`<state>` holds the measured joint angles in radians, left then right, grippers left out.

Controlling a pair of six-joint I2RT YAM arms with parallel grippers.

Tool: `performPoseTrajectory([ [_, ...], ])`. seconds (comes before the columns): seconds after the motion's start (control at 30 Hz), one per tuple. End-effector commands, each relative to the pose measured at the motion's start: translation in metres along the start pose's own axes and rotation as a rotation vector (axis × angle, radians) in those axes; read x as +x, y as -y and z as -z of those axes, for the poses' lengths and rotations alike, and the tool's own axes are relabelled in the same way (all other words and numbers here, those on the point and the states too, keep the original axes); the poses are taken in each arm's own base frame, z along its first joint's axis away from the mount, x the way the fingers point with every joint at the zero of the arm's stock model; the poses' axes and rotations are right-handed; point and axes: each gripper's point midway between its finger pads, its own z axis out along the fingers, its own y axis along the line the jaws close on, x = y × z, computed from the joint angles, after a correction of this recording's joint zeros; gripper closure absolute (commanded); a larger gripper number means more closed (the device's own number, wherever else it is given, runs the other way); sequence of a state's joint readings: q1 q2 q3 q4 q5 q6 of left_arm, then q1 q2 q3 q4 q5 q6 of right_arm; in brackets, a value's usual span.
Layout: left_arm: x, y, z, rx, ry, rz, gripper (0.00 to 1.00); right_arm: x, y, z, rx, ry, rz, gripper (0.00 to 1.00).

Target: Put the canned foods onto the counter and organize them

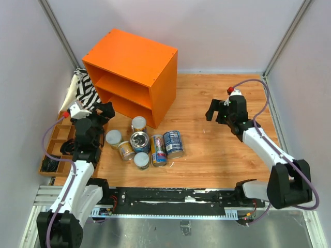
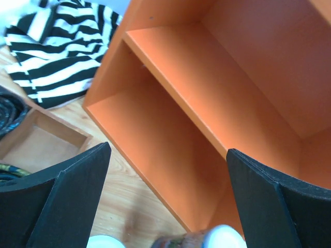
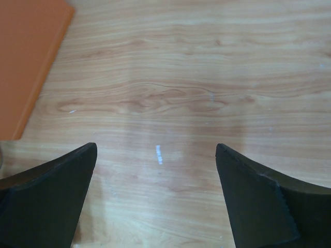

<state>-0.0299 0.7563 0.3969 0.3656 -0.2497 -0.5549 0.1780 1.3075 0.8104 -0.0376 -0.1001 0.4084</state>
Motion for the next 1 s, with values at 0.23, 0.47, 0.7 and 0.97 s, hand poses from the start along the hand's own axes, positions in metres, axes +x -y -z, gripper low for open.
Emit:
performPoseTrajectory([
  [0.23,0.037,0.037,0.029,0.001,-0.415,-0.121,0.02,0.008,-0.079,0.026,-0.130,0.018,0.267,0.02],
  [0.47,0.062,0.045,0.046,0.024,-0.554,-0.196,0.04,0.038,-0.121,0.035,-0.185,-0.039,0.370,0.02],
  [0.7,0.077,0.051,0.055,0.066,-0.629,-0.221,0.04,0.072,-0.143,0.033,-0.209,-0.112,0.426,0.02],
  [0.97,0.082,0.060,0.063,0.125,-0.670,-0.231,0.04,0.098,-0.175,0.024,-0.231,-0.181,0.469,0.02],
])
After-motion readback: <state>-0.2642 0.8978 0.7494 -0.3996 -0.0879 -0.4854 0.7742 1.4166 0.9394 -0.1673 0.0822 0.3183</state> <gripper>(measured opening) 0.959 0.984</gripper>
